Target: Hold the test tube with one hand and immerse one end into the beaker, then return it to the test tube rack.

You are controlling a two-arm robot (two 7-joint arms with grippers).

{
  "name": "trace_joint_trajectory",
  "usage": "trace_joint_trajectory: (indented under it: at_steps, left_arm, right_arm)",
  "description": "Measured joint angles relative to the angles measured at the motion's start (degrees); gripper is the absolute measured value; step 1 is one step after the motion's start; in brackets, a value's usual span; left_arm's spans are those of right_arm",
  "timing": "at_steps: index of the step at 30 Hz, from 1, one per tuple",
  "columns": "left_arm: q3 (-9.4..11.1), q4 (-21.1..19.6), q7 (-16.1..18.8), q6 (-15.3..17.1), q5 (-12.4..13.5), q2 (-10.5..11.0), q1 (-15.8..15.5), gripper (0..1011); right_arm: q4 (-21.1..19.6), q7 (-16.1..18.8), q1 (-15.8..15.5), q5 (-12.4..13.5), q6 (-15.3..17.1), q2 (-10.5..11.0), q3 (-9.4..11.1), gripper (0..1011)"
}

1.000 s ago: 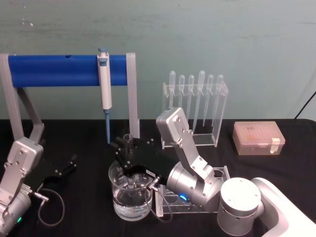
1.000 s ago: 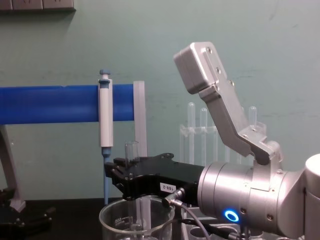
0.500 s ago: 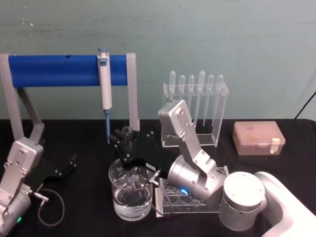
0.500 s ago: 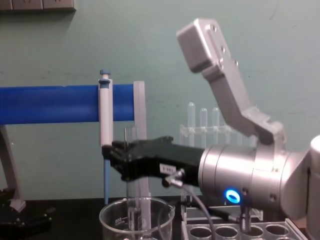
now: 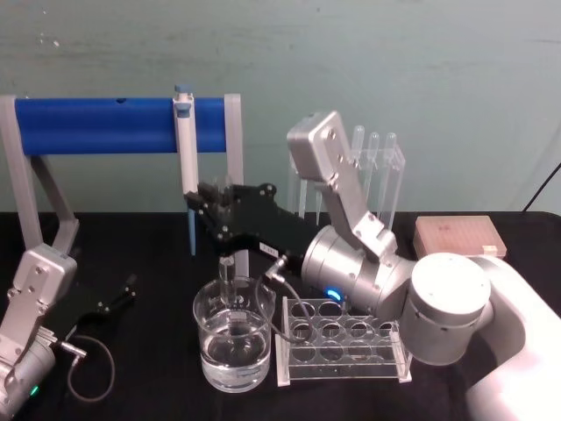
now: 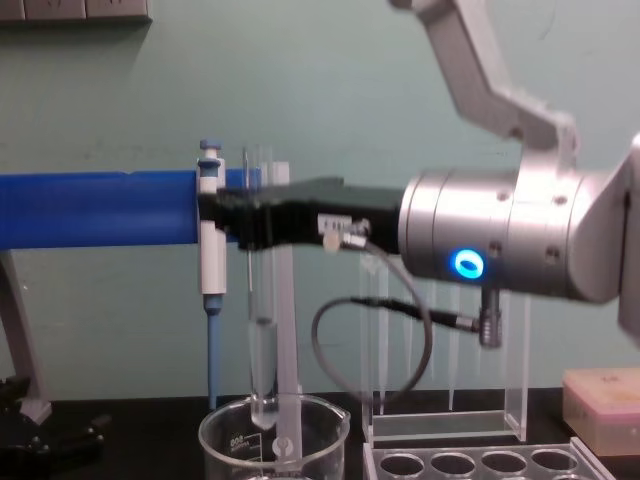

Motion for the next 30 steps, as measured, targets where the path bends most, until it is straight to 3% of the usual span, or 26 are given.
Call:
trace_joint_trajectory:
  at_steps: [11, 22, 30]
  left_arm:
    - [0.0, 0.0, 0.0, 0.0, 0.0, 0.0, 0.0, 1000]
    - [0.0, 0.0, 0.0, 0.0, 0.0, 0.0, 0.0, 1000]
    - [0.0, 0.0, 0.0, 0.0, 0.0, 0.0, 0.0, 1000]
  right_arm:
    - [-6.1, 0.1, 0.5, 3.3, 3.0, 3.2, 1.9, 127]
    - [-12.7, -1.9, -3.5, 5.9, 3.5, 9.4, 5.8, 127]
    - [-14.0, -3.9, -7.5, 6.3, 2.4, 12.5, 8.0, 127]
